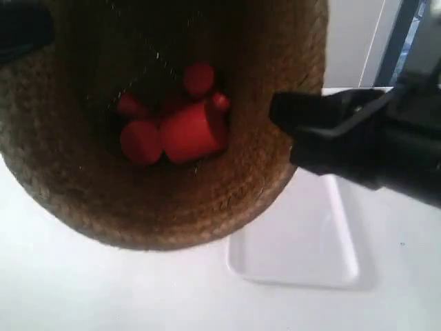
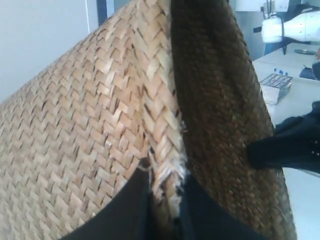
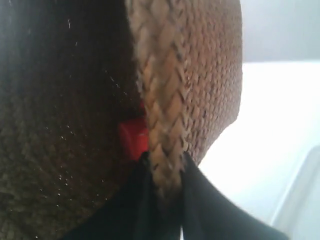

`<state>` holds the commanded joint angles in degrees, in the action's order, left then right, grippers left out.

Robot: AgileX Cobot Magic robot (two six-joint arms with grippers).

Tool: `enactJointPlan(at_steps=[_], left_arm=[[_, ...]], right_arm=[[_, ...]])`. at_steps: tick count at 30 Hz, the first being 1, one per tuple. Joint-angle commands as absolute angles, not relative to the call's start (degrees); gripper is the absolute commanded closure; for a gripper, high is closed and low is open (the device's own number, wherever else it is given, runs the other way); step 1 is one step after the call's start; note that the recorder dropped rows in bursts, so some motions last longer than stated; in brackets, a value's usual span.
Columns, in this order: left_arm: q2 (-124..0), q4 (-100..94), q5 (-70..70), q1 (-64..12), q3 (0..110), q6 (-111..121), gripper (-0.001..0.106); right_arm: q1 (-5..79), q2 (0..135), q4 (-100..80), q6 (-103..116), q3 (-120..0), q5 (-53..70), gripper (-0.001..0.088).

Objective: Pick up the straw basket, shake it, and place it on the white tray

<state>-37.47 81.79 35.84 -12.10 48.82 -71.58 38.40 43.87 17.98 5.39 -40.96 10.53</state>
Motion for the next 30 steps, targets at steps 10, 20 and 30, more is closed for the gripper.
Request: enactJointPlan(at_steps=[10, 20, 30], left_arm=[[-40.8, 82.8, 37.1, -12.1, 46.6, -71.8, 0.105], [-42.5, 79.7, 30.9, -12.1, 45.6, -72.0, 0.105], [-47.0, 84.6, 36.3, -12.1, 45.8, -71.1, 0.105]], right_arm=[[38.6, 47.0, 13.6, 6.7, -44.0, 9.9, 0.0868], [37.2, 47.8, 6.3, 8.3, -44.1, 9.7, 0.0868], [36.3, 47.9, -0.3, 14.5, -42.4, 11.8, 0.0868]])
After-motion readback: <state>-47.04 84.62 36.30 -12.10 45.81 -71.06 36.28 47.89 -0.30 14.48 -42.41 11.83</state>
